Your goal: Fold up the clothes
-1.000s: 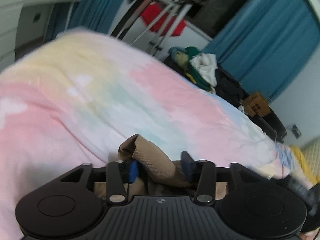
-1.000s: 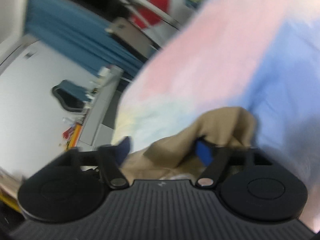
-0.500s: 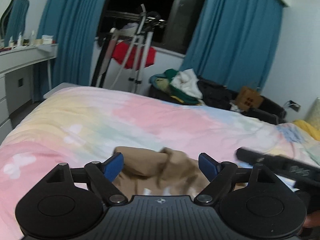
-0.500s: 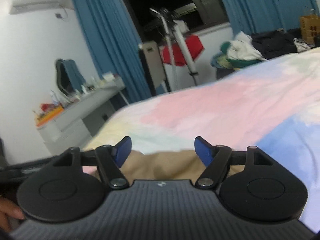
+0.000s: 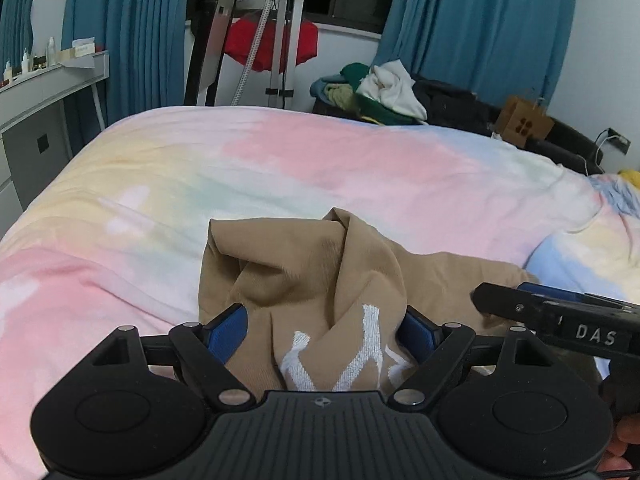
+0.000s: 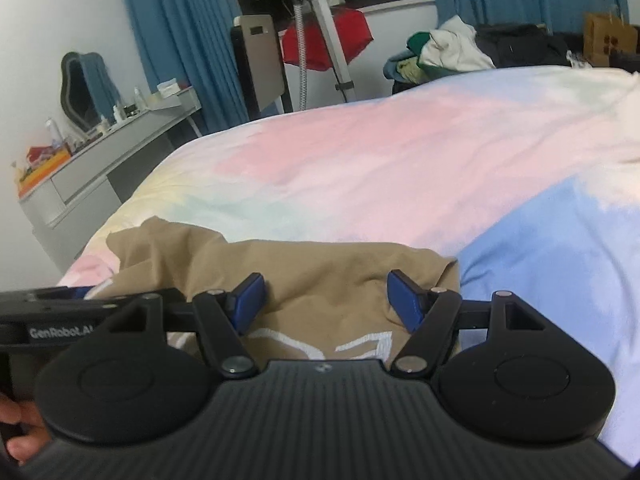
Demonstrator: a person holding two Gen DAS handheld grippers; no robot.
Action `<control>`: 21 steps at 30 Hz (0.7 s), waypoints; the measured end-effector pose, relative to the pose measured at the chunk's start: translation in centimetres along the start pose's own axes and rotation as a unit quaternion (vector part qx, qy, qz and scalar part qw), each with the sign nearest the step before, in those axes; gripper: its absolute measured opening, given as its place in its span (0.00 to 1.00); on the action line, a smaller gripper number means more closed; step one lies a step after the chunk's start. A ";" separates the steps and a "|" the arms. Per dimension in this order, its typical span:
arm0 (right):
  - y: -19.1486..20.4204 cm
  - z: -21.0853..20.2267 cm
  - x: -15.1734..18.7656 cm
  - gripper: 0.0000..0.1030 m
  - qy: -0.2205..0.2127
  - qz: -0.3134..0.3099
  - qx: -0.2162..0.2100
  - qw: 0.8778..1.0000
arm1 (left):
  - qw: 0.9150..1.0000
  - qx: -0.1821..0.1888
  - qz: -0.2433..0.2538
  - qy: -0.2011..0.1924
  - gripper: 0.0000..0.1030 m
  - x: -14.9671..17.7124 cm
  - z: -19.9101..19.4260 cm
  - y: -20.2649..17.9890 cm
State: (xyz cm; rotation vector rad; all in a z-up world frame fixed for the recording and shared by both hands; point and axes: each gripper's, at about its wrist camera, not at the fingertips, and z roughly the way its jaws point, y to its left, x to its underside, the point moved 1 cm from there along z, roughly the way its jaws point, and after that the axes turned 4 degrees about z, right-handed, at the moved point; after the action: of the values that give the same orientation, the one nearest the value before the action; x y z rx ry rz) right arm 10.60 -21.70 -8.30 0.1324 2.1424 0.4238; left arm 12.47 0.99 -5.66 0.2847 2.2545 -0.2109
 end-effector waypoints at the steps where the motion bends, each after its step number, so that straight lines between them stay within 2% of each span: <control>1: 0.1 -0.2 -0.1 0.67 -0.001 -0.003 0.002 1.000 | 1.000 -0.003 0.000 -0.001 0.81 0.0 -0.2 0.0; 5: 1.1 -1.9 -0.4 0.68 -0.004 -0.003 0.001 1.000 | 0.999 -0.030 0.015 -0.012 0.81 0.1 -2.0 -0.6; 9: 1.8 -4.5 -0.4 0.68 -0.005 -0.002 0.002 1.000 | 0.996 -0.063 0.045 -0.033 0.81 0.7 -5.4 -2.0; 14: 2.5 -6.8 0.4 0.68 0.002 -0.016 0.014 1.000 | 0.996 -0.056 0.044 -0.048 0.81 1.3 -8.6 -2.7; 21: 3.3 -7.3 0.4 0.68 0.006 -0.027 0.011 1.000 | 0.997 -0.053 0.036 -0.040 0.81 1.7 -9.0 -2.6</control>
State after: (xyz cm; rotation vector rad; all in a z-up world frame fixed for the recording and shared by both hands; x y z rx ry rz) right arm 4.24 -20.36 -3.67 0.0839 2.1587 0.3705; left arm 4.12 0.89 -1.04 0.2954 2.1646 -0.0645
